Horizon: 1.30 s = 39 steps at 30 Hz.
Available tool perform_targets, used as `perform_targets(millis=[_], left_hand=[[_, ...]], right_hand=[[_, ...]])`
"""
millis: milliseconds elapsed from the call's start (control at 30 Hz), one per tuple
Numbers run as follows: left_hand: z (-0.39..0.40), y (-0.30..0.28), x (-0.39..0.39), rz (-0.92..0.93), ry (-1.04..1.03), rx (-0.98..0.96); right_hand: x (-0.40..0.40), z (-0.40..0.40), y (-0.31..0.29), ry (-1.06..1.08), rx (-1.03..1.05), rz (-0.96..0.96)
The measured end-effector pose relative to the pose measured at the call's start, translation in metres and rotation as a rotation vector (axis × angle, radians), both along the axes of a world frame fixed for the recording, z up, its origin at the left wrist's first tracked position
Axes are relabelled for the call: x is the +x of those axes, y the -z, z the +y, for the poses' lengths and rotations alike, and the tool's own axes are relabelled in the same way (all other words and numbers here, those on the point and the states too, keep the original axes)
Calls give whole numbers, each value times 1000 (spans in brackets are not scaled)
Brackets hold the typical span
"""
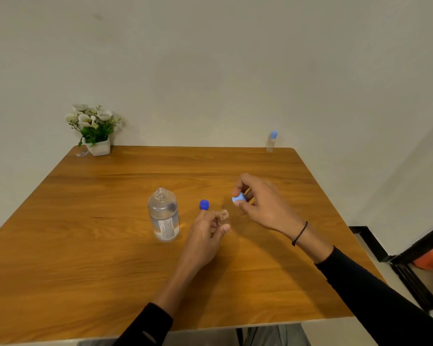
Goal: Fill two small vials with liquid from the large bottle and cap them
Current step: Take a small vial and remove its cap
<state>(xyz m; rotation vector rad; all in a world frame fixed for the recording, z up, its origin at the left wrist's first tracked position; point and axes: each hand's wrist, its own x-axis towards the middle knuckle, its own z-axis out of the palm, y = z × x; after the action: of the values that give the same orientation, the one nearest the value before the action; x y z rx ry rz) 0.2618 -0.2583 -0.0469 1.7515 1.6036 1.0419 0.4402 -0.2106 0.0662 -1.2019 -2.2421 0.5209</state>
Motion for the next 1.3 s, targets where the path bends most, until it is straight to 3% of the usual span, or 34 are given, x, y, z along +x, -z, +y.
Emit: perform_targets(millis=[133, 267, 400, 500, 633, 800, 933, 1300], left_hand=[[1, 0, 5, -7, -28, -18], [3, 1, 7, 32, -40, -42], [-1, -2, 5, 74, -25, -71], [-5, -9, 5, 9, -69, -24], [5, -38, 9, -98, -113, 82], [48, -79, 16, -347, -75, 33], [104, -90, 37, -422, -71, -13], [252, -90, 97, 102, -30, -137]], right_hand=[[12, 17, 33, 60, -83, 121], [21, 28, 65, 251, -63, 233], [20, 28, 79, 359, -87, 222], [15, 31, 91, 340, -109, 145], [17, 42, 103, 370, -137, 178], [26, 48, 101, 317, -164, 219], [41, 72, 94, 372, -98, 246], [61, 263, 79, 710, -227, 343]])
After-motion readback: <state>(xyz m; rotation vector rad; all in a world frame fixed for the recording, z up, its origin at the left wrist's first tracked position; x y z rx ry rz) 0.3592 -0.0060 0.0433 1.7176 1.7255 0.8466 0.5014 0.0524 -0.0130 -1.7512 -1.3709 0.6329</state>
